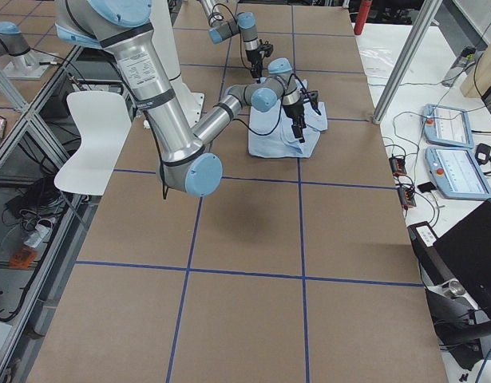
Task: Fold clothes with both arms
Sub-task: 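Lower the left gripper to the folded shirt's side edge nearest it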
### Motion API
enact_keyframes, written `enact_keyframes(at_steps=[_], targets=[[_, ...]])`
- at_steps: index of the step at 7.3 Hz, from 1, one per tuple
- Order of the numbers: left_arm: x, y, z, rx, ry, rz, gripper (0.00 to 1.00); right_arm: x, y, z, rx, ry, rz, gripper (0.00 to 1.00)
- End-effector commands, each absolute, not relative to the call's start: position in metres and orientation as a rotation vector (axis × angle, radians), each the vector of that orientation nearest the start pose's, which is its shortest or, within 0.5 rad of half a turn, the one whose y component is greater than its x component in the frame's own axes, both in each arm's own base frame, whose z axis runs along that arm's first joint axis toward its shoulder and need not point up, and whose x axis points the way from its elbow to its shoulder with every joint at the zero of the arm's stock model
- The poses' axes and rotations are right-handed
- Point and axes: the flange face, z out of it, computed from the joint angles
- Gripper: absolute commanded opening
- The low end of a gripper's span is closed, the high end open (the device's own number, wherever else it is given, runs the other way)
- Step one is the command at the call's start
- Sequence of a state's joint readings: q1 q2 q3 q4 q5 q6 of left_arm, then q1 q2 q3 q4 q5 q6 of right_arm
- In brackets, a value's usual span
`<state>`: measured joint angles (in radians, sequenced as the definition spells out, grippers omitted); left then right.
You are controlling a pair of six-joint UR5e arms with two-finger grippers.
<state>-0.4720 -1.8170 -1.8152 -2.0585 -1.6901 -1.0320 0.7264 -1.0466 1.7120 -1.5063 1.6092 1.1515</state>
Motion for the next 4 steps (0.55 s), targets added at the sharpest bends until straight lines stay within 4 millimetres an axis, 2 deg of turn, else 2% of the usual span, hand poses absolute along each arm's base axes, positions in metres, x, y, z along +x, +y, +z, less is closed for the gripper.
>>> enact_keyframes(at_steps=[1,2,3,4], targets=[[0.466,-0.374,0.363,0.379,0.908,0.121,0.0,-0.409,-0.536,0.297,0.365,-0.633,0.278,1.0],[0.46,-0.375,0.362,0.386,0.908,0.119,0.0,-0.409,-0.536,0.297,0.363,-0.634,0.282,1.0],[0.45,-0.372,0.371,0.385,0.892,0.124,0.0,-0.411,-0.535,0.296,0.362,-0.638,0.285,1.0],[0.428,-0.375,0.384,0.418,0.858,0.171,0.0,-0.412,-0.534,0.296,0.362,-0.64,0.285,1.0]])
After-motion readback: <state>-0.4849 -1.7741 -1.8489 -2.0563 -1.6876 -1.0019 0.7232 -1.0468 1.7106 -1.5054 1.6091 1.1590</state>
